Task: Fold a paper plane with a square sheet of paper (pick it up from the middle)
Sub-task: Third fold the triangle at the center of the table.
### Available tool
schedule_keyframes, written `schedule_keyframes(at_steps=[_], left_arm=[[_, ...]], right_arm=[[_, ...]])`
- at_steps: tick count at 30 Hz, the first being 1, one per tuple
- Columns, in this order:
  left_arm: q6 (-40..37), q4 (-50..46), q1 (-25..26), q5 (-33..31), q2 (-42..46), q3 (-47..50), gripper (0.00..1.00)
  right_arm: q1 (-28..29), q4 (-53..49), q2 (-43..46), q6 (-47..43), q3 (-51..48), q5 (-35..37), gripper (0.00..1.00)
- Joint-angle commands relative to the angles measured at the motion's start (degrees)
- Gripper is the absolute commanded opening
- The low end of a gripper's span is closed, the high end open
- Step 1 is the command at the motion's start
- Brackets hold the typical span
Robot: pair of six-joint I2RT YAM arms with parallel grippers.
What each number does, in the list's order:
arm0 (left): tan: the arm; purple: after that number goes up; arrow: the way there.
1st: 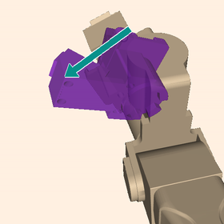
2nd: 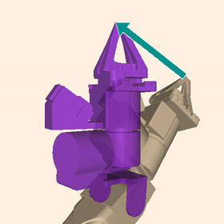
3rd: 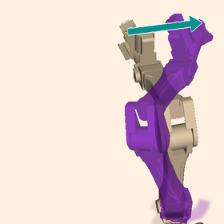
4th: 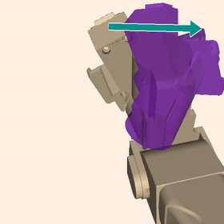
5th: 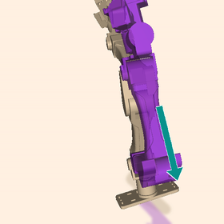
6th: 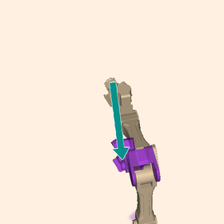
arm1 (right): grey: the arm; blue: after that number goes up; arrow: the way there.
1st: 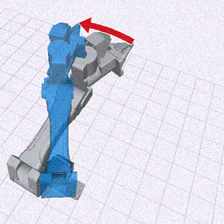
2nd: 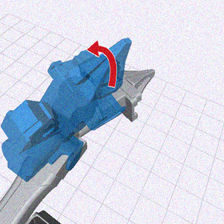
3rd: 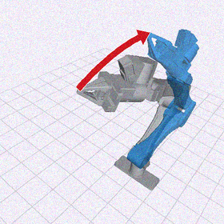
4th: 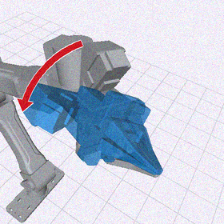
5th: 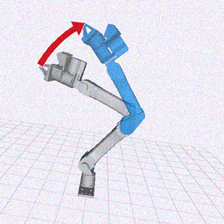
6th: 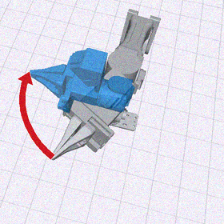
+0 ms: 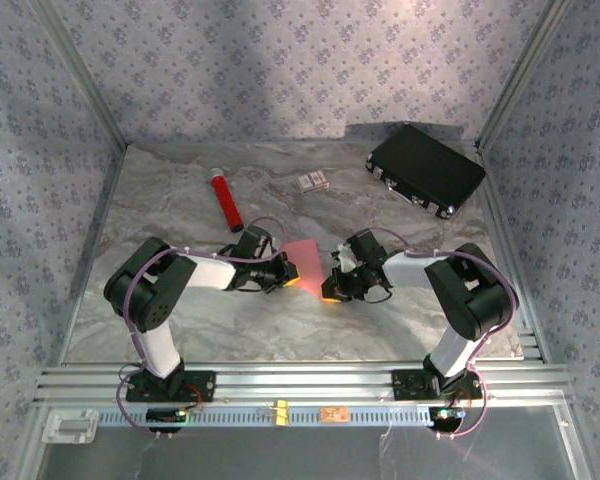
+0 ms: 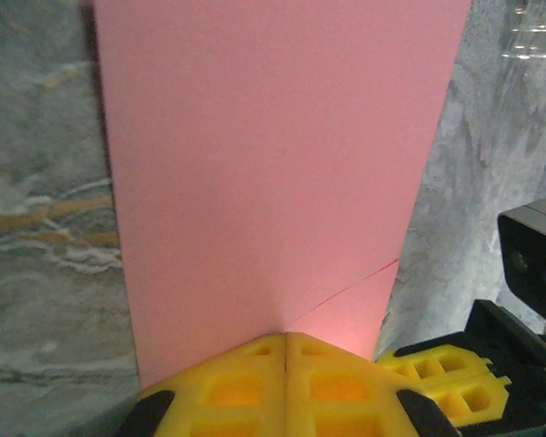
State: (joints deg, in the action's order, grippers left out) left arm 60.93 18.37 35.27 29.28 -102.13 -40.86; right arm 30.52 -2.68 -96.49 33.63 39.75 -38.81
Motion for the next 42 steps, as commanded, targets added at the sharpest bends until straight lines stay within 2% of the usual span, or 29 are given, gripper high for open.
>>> schedule_keyframes(at_steps=[1, 8, 16, 24, 27, 34, 42], left_arm=[[-1.32, -0.66, -3.45, -1.92, -0.07, 2.59, 0.01], [-3.84, -3.61, -7.01, -0.65, 2.82, 1.93, 0.02], [-4.17, -6.05, -6.82, -0.48, 7.68, 1.47, 0.04], [-5.19, -7.34, -6.52, -2.54, 12.4, 1.38, 0.15], [-5.97, -7.76, -6.47, -4.11, 14.87, 2.38, 0.21], [-7.38, -9.99, -6.54, -8.07, 21.52, 5.13, 0.33], [-7.31, -11.2, -7.27, -12.03, 27.97, 8.82, 0.42]], right_arm=[[0.34, -5.38, -0.76, 0.28, -1.41, 4.28, 0.0], [0.42, -4.32, -0.18, 0.55, -1.76, 3.46, 0.0], [0.43, -0.31, 3.7, 3.67, -1.28, 0.72, 0.02], [-0.63, -3.68, 7.78, 2.89, 1.92, 4.63, 0.04], [-0.86, -5.4, 6.03, -0.08, 5.11, 5.57, 0.03], [0.18, -4.53, -0.04, -0.19, 10.19, 6.23, 0.03], [0.77, -0.89, -4.26, 4.09, 8.71, 8.16, 0.02]])
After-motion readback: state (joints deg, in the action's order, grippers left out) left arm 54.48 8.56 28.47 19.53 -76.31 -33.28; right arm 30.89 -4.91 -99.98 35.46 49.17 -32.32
